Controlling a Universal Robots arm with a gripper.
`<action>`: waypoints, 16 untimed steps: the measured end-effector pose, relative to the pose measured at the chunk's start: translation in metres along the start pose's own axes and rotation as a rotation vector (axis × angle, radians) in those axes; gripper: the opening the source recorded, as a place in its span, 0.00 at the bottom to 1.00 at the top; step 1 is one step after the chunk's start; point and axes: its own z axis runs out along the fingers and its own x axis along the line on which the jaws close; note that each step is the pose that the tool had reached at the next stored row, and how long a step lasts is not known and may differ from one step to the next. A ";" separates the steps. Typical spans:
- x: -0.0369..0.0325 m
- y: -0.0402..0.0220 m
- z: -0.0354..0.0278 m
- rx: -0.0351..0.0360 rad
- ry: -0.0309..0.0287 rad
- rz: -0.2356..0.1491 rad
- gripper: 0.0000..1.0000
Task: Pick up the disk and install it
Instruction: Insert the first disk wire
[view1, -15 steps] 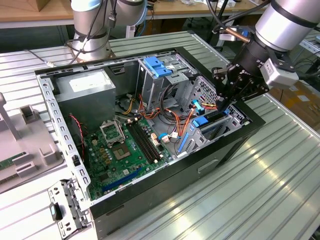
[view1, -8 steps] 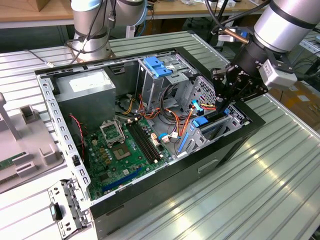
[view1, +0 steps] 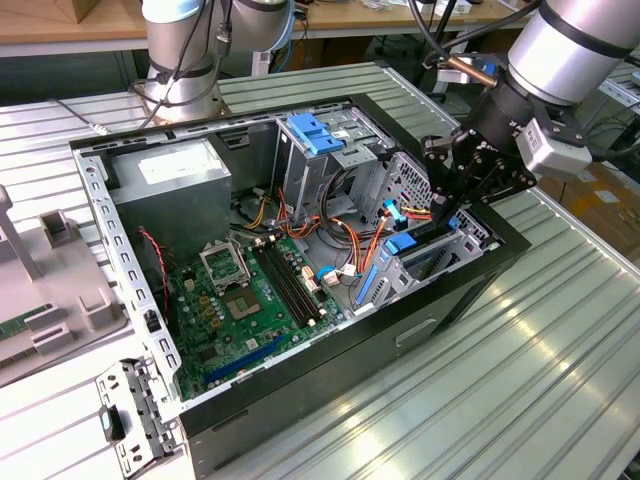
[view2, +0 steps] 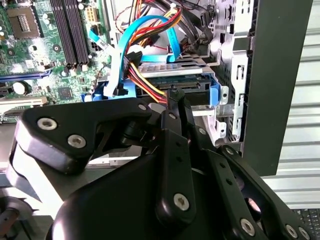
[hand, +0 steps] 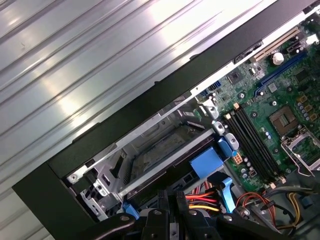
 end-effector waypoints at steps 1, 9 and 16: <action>0.0000 0.0000 0.0000 0.0004 0.0003 0.006 0.17; 0.0000 0.0000 0.0000 0.0033 0.0030 0.053 0.17; 0.0000 0.0000 0.0002 0.0052 0.0043 0.081 0.17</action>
